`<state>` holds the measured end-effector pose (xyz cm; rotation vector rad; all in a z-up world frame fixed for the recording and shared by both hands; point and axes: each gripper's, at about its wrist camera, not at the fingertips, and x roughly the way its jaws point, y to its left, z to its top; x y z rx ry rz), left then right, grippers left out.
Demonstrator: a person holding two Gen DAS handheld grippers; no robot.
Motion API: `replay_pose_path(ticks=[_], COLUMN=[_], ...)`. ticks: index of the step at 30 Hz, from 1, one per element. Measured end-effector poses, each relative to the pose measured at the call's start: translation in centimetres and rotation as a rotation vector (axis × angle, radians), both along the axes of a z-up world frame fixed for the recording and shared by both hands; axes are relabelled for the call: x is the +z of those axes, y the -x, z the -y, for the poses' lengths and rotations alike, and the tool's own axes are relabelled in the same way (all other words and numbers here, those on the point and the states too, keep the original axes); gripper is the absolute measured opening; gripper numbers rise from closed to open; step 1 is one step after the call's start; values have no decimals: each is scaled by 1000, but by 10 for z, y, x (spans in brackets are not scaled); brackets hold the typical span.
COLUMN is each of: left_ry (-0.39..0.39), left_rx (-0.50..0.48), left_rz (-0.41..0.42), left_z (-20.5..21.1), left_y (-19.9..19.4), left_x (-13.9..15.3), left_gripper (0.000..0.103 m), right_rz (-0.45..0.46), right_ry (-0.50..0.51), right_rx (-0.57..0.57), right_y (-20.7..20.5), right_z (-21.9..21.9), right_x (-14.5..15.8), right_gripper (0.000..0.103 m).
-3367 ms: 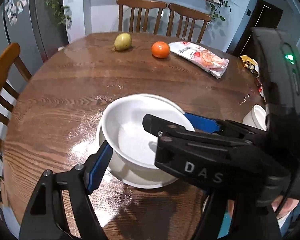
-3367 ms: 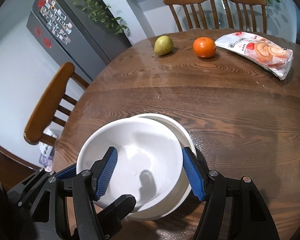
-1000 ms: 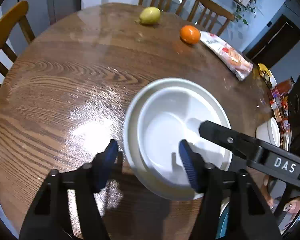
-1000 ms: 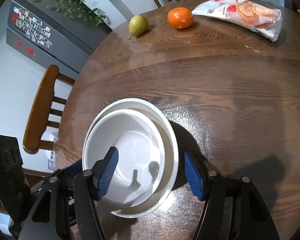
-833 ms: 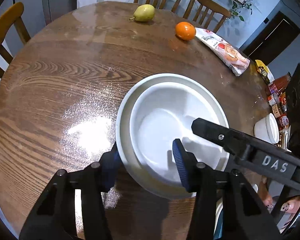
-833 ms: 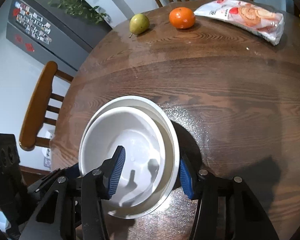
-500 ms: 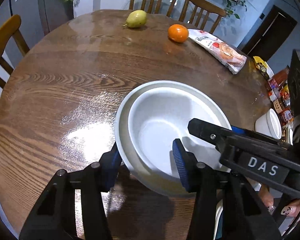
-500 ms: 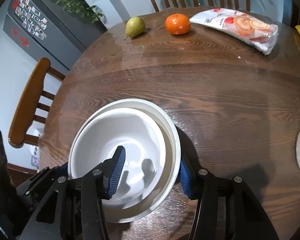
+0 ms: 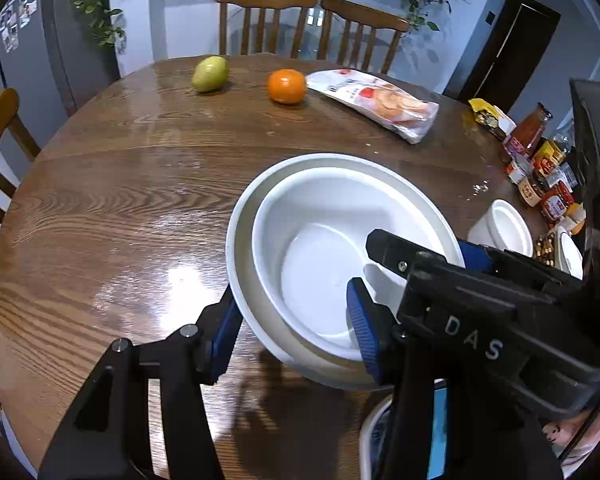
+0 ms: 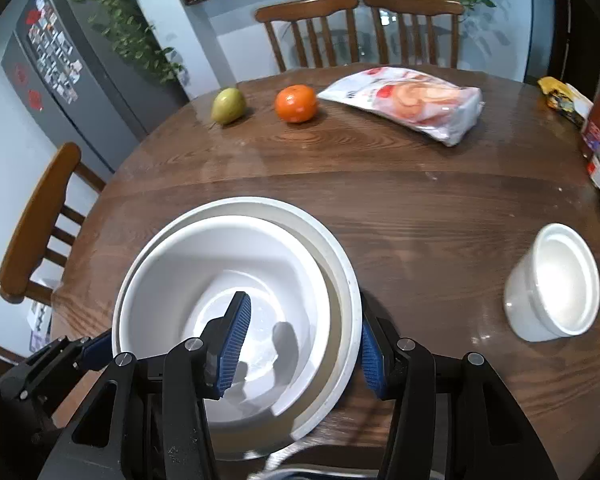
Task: Organize plates and bowls
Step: 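Lift the nested white bowls with both grippers toward the plate stack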
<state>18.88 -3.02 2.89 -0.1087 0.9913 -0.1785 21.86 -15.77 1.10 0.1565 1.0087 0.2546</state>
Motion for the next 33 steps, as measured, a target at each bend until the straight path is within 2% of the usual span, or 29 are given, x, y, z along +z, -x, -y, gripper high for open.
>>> replay_pose_path(ticks=[7, 13, 18, 23, 33], left_ry=[4, 1, 15, 35, 26], left_rx=[-75, -104, -110, -101, -107], left_rz=[-24, -39, -72, -92, -126], left_z=[40, 60, 61, 57, 58], left_y=[-5, -7, -10, -13, -16], left_x=[-4, -13, -21, -25, -34], left_gripper=[50, 52, 52, 52, 56], right_rz=[32, 46, 53, 89, 39], right_ry=[-16, -17, -34, -8, -10], right_rx=[-75, -113, -118, -110, -119], right_y=[7, 7, 9, 11, 5], right_z=[41, 58, 61, 55, 55], right_x=[-2, -8, -12, -12, -25], right_gripper=[54, 54, 54, 54, 54])
